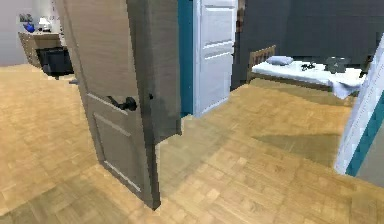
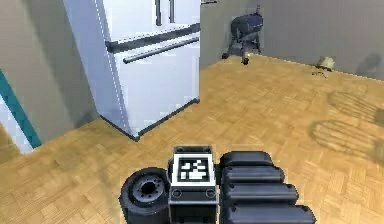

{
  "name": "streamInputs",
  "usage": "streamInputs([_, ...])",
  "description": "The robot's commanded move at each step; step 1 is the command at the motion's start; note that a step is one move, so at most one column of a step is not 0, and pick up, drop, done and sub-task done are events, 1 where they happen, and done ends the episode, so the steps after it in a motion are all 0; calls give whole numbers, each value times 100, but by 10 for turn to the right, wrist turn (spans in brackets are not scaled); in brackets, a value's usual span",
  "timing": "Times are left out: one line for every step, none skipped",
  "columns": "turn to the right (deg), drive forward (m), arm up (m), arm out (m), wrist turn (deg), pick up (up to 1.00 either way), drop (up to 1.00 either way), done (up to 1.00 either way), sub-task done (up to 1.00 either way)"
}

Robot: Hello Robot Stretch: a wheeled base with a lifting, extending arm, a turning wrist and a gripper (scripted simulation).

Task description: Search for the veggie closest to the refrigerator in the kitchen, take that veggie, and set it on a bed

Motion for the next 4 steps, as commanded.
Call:
streamInputs([-420, 0, 0, 0, 0, 0, 0, 0, 0])
streamInputs([0, 30, 0, 0, 0, 0, 0, 0, 0])
streamInputs([-60, 0, 0, 0, 0, 0, 0, 0, 0])
streamInputs([0, 100, 0, 0, 0, 0, 0, 0, 0])
